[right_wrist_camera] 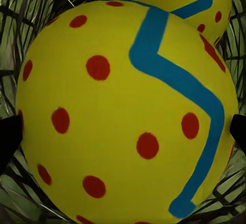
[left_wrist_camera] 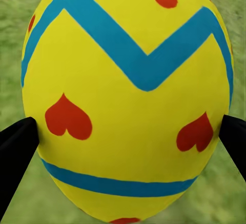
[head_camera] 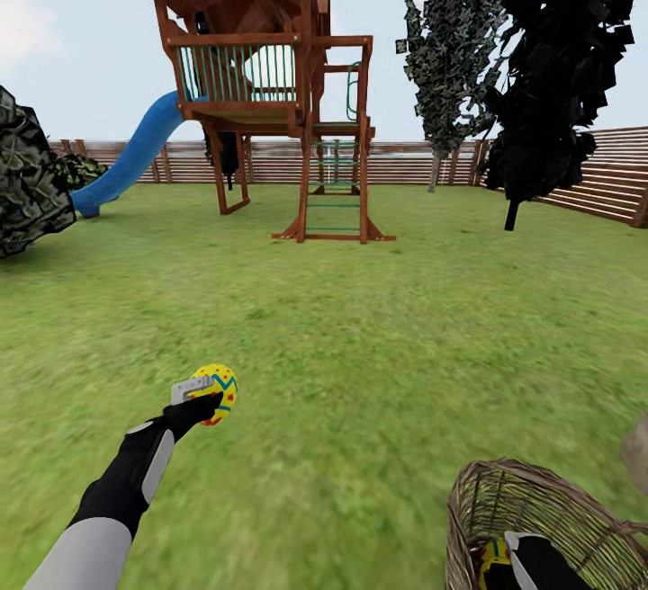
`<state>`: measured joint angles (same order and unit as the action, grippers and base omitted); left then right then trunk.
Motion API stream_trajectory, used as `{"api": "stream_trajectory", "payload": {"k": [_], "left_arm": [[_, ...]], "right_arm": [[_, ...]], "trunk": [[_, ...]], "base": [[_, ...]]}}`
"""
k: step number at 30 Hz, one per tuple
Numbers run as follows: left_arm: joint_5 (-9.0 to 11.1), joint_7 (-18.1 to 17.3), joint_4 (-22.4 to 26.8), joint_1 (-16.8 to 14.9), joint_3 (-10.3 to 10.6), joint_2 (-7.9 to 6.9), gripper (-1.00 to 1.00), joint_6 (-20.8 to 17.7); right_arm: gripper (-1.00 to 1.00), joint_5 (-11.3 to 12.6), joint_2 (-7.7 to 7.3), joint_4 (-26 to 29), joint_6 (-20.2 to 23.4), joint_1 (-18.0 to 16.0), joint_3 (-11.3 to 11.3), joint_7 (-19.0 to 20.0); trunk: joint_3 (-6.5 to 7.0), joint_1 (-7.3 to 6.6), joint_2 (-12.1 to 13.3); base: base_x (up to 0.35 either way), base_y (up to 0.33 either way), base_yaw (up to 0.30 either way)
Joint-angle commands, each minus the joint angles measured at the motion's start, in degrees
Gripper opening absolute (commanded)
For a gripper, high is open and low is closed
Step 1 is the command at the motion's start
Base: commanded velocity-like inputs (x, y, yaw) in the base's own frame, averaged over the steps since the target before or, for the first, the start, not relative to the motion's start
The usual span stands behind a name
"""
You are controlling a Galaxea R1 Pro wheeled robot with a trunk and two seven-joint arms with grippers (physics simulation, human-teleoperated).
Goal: Take the three Easter eggs out of the wicker basket on the lawn in the garden, then place them on the lawn next to a single tree (choose any tree) so that all three eggs are next to the same tree and none are left in the basket.
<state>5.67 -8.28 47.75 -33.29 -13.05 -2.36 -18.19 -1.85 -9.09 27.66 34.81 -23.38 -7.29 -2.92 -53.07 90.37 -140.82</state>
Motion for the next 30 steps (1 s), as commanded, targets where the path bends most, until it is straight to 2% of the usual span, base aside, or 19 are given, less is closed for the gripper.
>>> {"api": "stream_trajectory", "payload": {"k": [1,6,12,30], "left_arm": [[0.57,-0.22,0.07,-0.02,-0.13,0.04,-1.00,-0.45],[0.61,-0.17,0.09,-0.02,-0.13,-0.01,-1.00,-0.28],[0.58,-0.22,0.07,-0.01,-0.13,0.03,-1.00,-0.36],[0.59,-0.24,-0.02,0.02,-0.13,0.07,-1.00,-0.44]], "right_arm": [[-1.00,-0.17,0.03,0.09,0.29,0.00,-0.18,-0.07],[-1.00,-0.17,0.03,0.06,0.27,-0.02,-0.18,-0.07],[-1.00,-0.17,0.03,0.05,0.27,0.00,-0.18,-0.07],[-1.00,-0.17,0.03,-0.94,-1.50,0.00,-0.18,-0.07]], "trunk": [[0.12,-0.24,0.39],[1.02,-1.34,2.40],[2.10,-2.65,4.80],[5.33,-6.61,12.02]], "base": [[0.000,0.000,0.000],[-0.013,-0.004,0.000],[-0.187,-0.148,0.000],[-0.003,-0.003,0.000]]}}
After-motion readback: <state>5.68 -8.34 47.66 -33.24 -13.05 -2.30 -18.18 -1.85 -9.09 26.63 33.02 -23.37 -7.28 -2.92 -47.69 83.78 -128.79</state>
